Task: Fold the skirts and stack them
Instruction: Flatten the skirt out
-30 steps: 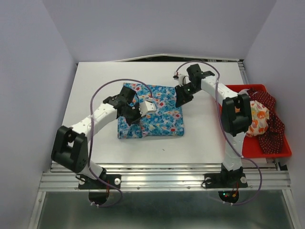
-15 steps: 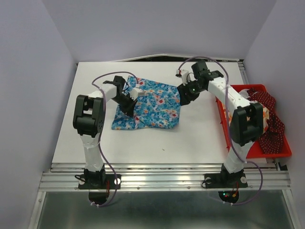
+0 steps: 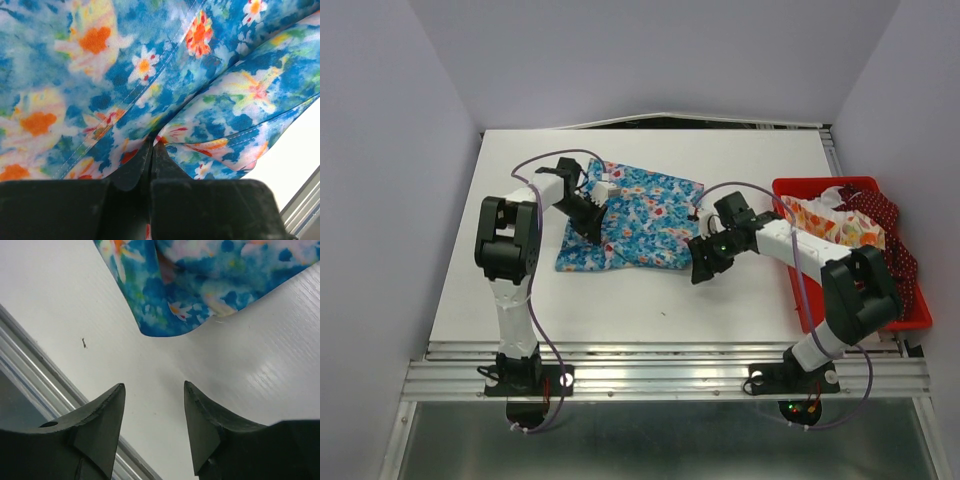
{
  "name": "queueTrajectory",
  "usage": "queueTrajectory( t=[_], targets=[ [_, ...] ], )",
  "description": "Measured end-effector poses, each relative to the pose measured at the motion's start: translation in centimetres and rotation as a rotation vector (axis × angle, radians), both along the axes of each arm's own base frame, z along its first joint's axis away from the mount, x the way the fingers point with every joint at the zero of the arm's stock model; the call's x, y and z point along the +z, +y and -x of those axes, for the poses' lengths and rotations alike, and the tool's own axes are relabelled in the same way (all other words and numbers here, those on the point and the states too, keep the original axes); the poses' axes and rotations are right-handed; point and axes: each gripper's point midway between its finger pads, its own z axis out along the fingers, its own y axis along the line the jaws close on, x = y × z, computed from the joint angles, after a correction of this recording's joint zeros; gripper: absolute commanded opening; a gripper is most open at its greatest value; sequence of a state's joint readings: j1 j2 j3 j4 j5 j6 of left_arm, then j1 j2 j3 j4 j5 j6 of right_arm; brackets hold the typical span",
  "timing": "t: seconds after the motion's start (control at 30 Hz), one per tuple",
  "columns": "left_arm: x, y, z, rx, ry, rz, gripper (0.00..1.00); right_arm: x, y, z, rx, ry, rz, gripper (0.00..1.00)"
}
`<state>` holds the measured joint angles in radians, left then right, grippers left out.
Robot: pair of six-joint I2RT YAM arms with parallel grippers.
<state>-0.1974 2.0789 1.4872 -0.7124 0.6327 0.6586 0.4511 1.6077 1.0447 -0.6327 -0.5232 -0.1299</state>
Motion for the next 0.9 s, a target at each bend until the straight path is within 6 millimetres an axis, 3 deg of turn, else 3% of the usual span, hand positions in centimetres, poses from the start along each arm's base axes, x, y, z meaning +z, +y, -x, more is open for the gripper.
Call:
queueTrajectory(
  t=[0.13, 0.43, 0.67, 0.77, 0.9],
  targets=[
    [0.0, 0.0, 0.0, 0.008, 0.004, 0.004, 0.13, -1.2, 0.1, 0.2, -0.099, -0.021, -0.049, 0.61],
    [-0.1, -0.2, 0.0, 0.014, 0.007, 0.015, 0.17, -0.7, 4.1, -5.4, -0.219, -0.127, -0.246, 0.62],
    [-0.1, -0.1, 0.0, 0.017, 0.007, 0.015, 0.17, -0.5, 5.7, -6.0, -0.216, -0.082, -0.322, 0.35],
    [-0.1, -0.1, 0.0, 0.018, 0.008, 0.015, 0.17, 1.1, 6.4, -6.2, -0.21, -0.053, -0.346, 0.22],
    [-0.1, -0.1, 0.0, 0.026, 0.01, 0.019, 0.17, 4.5, 6.6, -6.7, -0.222, -0.02, -0.383, 0.14]
  ],
)
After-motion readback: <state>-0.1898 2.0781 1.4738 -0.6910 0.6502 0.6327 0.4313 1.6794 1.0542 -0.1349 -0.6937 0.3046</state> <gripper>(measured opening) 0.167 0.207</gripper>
